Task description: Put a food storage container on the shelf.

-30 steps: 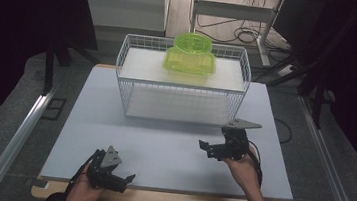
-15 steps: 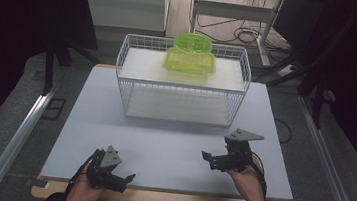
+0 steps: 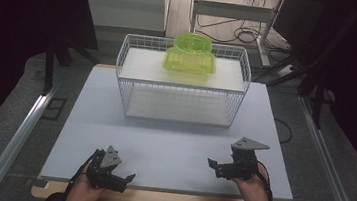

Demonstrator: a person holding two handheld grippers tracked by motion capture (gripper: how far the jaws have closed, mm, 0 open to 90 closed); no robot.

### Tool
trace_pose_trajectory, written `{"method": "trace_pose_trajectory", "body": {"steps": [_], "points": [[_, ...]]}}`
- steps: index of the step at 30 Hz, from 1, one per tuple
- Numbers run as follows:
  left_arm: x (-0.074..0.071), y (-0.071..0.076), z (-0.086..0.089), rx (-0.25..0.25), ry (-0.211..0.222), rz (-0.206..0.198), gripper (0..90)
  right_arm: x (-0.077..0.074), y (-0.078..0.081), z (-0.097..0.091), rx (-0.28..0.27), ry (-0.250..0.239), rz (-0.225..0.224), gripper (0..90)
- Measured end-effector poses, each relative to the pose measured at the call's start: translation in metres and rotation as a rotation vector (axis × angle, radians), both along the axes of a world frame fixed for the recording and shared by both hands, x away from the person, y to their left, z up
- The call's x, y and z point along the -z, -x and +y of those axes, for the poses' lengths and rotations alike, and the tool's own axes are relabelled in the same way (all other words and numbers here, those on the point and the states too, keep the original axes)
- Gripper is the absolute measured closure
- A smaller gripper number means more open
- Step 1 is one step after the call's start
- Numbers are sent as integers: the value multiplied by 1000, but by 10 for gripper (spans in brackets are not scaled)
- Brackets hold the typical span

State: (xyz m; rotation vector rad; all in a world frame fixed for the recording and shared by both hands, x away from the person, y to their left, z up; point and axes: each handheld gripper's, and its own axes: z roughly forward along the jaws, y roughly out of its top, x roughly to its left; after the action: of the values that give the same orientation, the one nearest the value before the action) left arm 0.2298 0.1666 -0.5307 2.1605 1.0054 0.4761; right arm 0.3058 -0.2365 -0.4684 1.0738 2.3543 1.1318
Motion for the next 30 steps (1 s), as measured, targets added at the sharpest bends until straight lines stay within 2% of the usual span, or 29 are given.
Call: {"method": "trace_pose_trajectory", "body": {"steps": [13,23,27,30], "points": [[1,0,0,5,-7,-9,27,15,9,-13,25,31,6,0],[1,0,-1,10,-12,-6,26,30,16,-19,35,65,48,0],[2,0,-1,14,-16,-4,24,34,18,-19,28,83,52,0],[2,0,-2,17,-17,-2,24,40,18,-19,18,92,83,0]]}}
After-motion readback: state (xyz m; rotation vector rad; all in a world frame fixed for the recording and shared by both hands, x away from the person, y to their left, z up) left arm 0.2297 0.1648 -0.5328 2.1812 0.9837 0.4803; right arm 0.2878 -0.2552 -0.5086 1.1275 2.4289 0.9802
